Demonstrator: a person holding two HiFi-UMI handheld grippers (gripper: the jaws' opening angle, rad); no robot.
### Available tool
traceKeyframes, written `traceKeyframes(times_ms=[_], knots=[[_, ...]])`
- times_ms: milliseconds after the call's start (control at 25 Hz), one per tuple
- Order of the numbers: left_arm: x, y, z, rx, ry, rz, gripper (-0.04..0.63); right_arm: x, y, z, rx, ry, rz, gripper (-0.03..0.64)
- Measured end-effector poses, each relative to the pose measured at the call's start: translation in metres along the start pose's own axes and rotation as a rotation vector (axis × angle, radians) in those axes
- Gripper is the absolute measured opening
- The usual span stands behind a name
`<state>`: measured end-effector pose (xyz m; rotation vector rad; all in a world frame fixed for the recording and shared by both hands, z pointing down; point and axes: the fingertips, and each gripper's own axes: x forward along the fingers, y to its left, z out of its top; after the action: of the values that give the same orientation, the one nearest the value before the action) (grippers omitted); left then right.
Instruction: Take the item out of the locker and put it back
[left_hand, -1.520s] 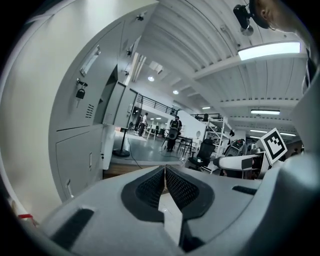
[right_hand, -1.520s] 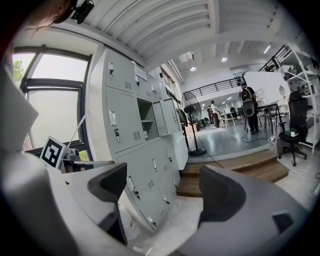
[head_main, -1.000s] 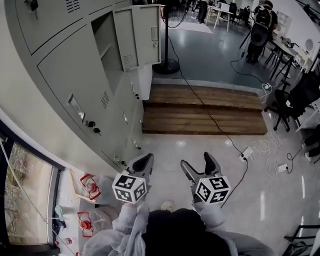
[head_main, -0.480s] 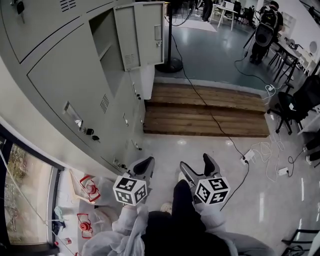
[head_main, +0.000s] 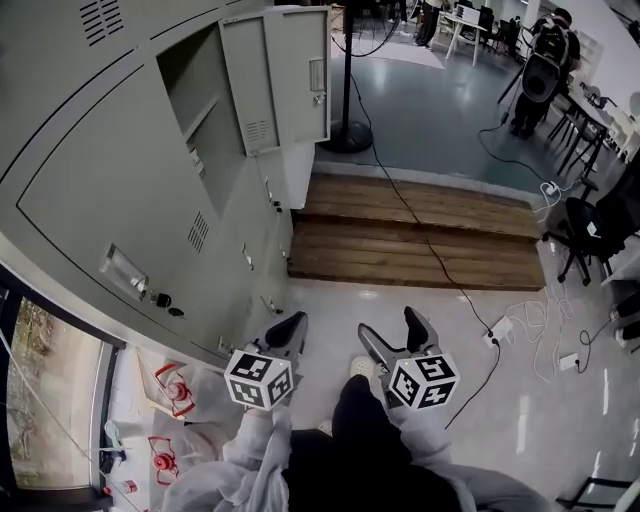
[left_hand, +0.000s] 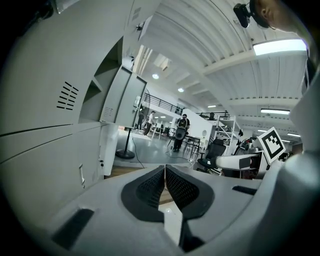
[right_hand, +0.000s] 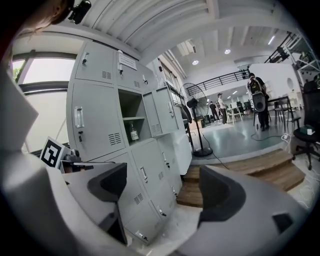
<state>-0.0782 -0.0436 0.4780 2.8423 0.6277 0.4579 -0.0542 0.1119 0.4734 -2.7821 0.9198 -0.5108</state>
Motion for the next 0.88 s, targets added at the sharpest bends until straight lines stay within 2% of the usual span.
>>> traceKeyframes(times_ms=[520, 880], knots=[[0.116, 0.037, 0.06, 0.011, -0.054, 0.06, 0.014, 0.096, -0.081, 0.073, -0.031, -0.028, 0.069, 0.448], [0.19, 0.065, 0.084, 0.011, -0.055, 0.103, 0.014, 0.154, -0.141, 0.098, -0.023, -0.013, 0.088, 0.448]])
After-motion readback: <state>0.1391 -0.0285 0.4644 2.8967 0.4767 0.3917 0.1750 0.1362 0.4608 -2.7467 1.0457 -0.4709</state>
